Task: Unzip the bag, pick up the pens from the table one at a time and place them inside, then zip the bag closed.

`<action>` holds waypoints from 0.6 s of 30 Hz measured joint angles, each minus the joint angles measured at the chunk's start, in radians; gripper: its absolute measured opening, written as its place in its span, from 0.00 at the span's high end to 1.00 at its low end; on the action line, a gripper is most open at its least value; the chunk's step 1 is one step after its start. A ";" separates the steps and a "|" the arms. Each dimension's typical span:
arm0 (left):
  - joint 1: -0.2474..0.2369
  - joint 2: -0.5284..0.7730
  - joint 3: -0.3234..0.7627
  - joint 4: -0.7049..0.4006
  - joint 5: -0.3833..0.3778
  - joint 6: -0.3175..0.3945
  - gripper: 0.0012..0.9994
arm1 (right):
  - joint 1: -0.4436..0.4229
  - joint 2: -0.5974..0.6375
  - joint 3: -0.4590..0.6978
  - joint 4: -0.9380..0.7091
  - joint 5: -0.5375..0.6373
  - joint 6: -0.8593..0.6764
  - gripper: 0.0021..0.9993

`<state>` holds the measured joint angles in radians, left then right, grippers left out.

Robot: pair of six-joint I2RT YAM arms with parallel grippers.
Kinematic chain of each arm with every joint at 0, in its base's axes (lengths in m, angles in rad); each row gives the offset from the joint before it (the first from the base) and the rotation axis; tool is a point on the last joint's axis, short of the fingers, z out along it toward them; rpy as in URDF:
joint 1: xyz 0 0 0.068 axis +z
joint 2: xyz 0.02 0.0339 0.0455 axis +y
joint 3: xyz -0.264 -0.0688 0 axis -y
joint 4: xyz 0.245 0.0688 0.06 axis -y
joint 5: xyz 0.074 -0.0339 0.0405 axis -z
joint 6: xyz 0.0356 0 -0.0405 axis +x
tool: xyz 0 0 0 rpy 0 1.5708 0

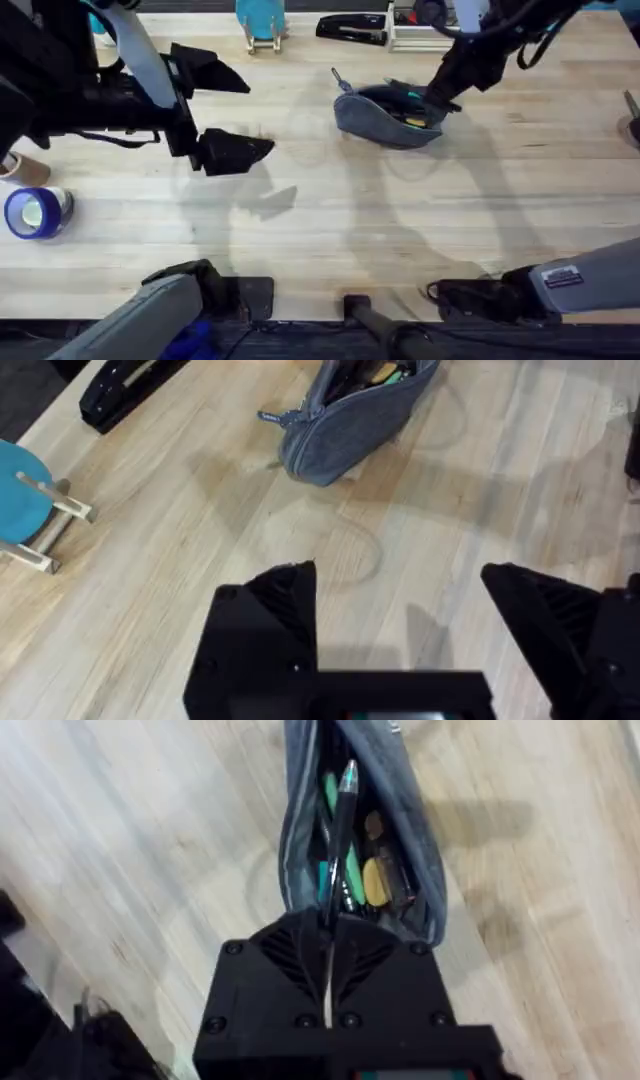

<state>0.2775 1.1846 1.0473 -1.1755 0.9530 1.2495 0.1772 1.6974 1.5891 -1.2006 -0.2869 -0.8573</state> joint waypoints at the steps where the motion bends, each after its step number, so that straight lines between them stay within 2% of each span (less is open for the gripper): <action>1: 0.000 0.000 0.000 0.000 0.000 0.000 0.01 | 0.000 0.000 -0.007 0.001 -0.001 -0.014 0.97; 6: 0.000 0.000 0.000 0.000 0.000 0.000 0.01 | 0.000 0.017 -0.047 0.051 0.000 -0.074 0.97; 18: 0.000 0.000 0.000 0.000 0.000 0.000 0.01 | 0.000 0.175 -0.060 0.132 0.001 -0.121 0.97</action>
<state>0.2775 1.1846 1.0473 -1.1751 0.9528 1.2495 0.1772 1.8727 1.5295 -1.0688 -0.2855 -0.9779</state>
